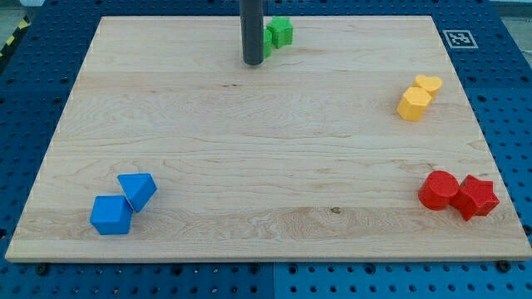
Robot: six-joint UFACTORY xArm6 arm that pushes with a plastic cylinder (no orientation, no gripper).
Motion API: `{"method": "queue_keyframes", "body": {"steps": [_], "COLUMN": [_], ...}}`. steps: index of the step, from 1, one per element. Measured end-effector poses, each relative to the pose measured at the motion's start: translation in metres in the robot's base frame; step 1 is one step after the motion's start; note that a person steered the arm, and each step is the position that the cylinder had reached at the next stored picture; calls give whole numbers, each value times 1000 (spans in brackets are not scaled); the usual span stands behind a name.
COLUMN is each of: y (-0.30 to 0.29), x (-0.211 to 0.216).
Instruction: Nudge the yellow hexagon along with the yellow heart a bit up
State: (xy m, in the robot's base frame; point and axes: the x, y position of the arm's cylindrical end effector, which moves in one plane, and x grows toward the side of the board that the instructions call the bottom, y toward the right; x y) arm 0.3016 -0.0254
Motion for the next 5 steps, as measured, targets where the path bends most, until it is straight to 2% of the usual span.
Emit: {"method": "queue_keyframes", "body": {"steps": [3,4,5], "y": [0,29,94], "x": [-38,16,84]}}
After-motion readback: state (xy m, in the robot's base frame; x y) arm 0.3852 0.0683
